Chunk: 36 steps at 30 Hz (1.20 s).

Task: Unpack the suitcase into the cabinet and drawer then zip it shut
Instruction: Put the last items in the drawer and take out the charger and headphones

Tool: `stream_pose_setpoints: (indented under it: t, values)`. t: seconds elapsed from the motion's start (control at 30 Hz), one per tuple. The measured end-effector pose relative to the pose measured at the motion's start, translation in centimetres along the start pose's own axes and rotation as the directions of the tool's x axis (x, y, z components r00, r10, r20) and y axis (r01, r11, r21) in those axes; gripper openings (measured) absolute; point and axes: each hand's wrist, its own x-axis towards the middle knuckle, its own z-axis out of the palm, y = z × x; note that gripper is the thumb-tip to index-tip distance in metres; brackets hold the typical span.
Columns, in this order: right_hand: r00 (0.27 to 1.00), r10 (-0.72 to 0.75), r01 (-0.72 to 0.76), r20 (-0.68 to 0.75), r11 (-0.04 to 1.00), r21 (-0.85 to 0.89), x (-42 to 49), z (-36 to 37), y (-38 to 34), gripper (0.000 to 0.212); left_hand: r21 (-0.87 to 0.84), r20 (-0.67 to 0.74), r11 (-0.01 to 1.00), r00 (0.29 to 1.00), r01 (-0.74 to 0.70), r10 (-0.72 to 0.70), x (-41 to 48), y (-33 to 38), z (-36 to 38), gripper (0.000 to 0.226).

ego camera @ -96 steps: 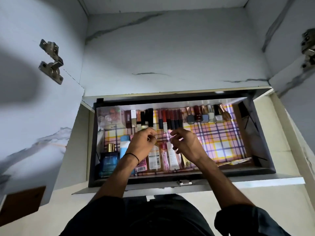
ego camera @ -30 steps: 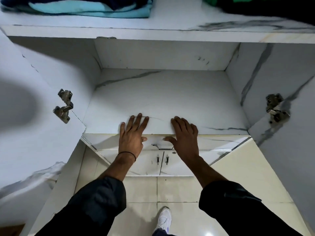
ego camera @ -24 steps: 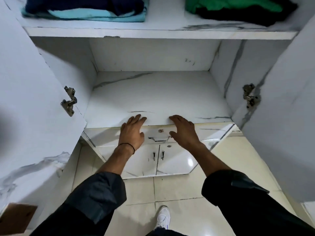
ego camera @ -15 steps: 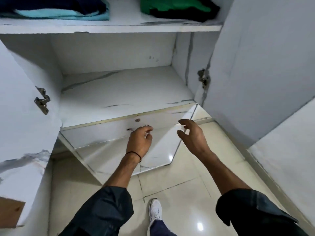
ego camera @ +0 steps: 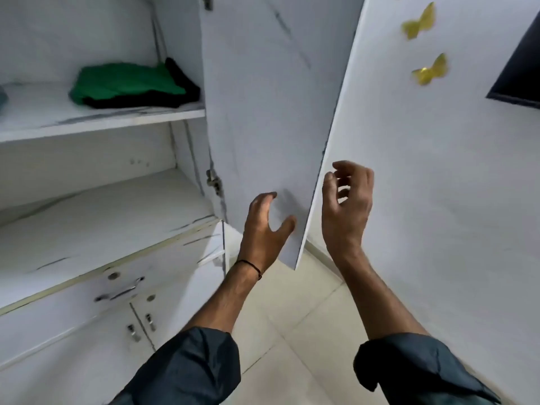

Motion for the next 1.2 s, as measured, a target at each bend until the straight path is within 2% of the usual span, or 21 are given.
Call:
stream_pose_setpoints:
  t: [0.03, 0.1, 0.2, 0.27, 0.3, 0.37, 0.43, 0.5, 0.57, 0.7, 0.77, 0.87, 0.93, 1.03, 1.2]
  values:
    - [0.999, 0.042, -0.042, -0.009, 0.998, 0.039, 1.4, -0.3, 0.3, 0.021, 0.026, -0.017, 1.000, 1.000, -0.018, 0.018, 0.6, 0.9, 1.3, 0.074]
    - [0.976, 0.162, -0.182, 0.148, 0.974, 0.132, 4.3, 0.0, 1.1, 0.036, 0.110, -0.071, 0.993, 0.997, -0.034, 0.042, 2.1, 2.4, 3.4, 0.094]
    - [0.847, 0.234, -0.370, 0.478, 0.904, 0.213, 7.1, 1.2, 1.2, 0.067, 0.205, -0.179, 0.979, 0.982, -0.023, 0.060, 3.5, 3.0, 5.0, 0.093]
    - [0.801, 0.227, -0.410, 0.554, 0.882, 0.232, 7.7, 2.2, 0.9, 0.075, 0.224, -0.209, 0.974, 0.977, 0.016, 0.032, 3.9, 2.9, 5.0, 0.092]
    - [0.803, 0.205, -0.406, 0.559, 0.875, 0.263, 7.5, 2.4, 0.8, 0.069, 0.238, -0.204, 0.971, 0.979, 0.032, 0.017, 3.8, 2.8, 4.9, 0.093]
    - [0.807, 0.166, -0.403, 0.567, 0.857, 0.322, 7.3, 2.7, 1.3, 0.043, 0.268, -0.205, 0.963, 0.979, 0.038, 0.019, 3.3, 2.7, 4.3, 0.095]
    - [0.778, 0.131, -0.417, 0.615, 0.840, 0.348, 6.9, 3.3, 1.2, 0.018, 0.248, -0.221, 0.969, 0.975, 0.024, 0.032, 2.3, 2.4, 3.2, 0.093]
    - [0.764, 0.054, -0.406, 0.643, 0.815, 0.414, 6.6, 3.6, 0.8, 0.035, 0.139, -0.230, 0.990, 0.972, -0.007, 0.039, 0.8, 1.8, 1.5, 0.089]
    - [0.720, -0.034, -0.414, 0.693, 0.781, 0.468, 6.3, 4.5, -0.3, 0.045, 0.029, -0.235, 0.999, 0.972, -0.014, 0.020, -0.9, 1.2, -1.0, 0.083]
    - [0.633, -0.258, -0.339, 0.730, 0.755, 0.561, 4.8, 7.4, -3.9, 0.037, -0.117, -0.289, 0.992, 0.953, 0.057, -0.089, -3.0, 1.0, -5.8, 0.066]
    - [0.575, -0.348, -0.345, 0.740, 0.717, 0.605, 3.2, 9.7, -5.9, 0.036, -0.185, -0.390, 0.978, 0.907, 0.094, -0.161, -3.6, 0.9, -8.1, 0.053]
    - [0.532, -0.402, -0.357, 0.745, 0.691, 0.628, 1.0, 13.8, -8.7, 0.035, -0.225, -0.543, 0.968, 0.810, 0.115, -0.223, -3.6, 0.3, -11.7, 0.026]
    - [0.506, -0.432, -0.356, 0.747, 0.684, 0.637, -0.1, 16.9, -10.7, 0.035, -0.291, -0.613, 0.949, 0.738, 0.121, -0.282, -3.0, -0.7, -14.4, 0.017]
    - [0.516, -0.432, -0.329, 0.739, 0.697, 0.637, -1.4, 22.0, -13.1, 0.038, -0.323, -0.669, 0.932, 0.657, 0.166, -0.348, -1.1, -2.7, -18.5, 0.018]
    - [0.577, -0.410, -0.213, 0.706, 0.759, 0.615, -2.2, 29.7, -15.2, 0.042, -0.293, -0.692, 0.915, 0.598, 0.277, -0.403, 3.8, -6.8, -24.2, 0.022]
